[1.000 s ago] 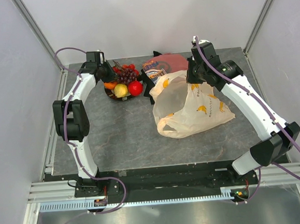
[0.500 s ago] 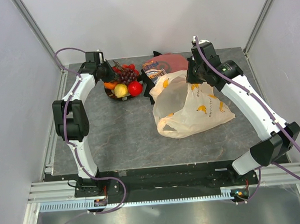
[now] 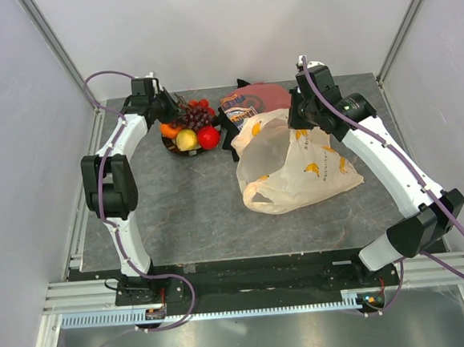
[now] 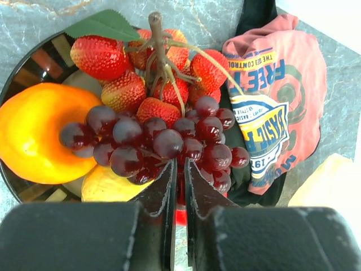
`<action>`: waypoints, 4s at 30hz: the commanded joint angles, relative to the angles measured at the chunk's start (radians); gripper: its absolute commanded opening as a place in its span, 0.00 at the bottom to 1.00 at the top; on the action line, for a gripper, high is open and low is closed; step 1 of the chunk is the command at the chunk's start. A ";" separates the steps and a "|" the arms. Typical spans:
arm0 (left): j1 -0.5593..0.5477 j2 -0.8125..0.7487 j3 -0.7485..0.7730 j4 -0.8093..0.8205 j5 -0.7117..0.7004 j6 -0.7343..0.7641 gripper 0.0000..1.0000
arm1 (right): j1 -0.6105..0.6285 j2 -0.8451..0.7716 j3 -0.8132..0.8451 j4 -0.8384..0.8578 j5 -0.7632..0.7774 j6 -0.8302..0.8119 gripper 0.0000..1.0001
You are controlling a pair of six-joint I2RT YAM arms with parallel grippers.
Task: Place the fruits into the plastic bag
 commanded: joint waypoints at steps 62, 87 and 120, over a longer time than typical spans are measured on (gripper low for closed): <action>0.032 -0.053 -0.145 0.109 0.080 -0.116 0.46 | -0.004 -0.019 0.019 0.040 -0.008 0.001 0.00; 0.034 -0.044 -0.133 0.118 0.091 -0.131 0.15 | -0.004 -0.017 0.020 0.039 -0.004 0.004 0.00; 0.045 -0.170 -0.113 0.315 0.183 -0.100 0.02 | -0.004 -0.028 0.013 0.042 0.002 0.005 0.00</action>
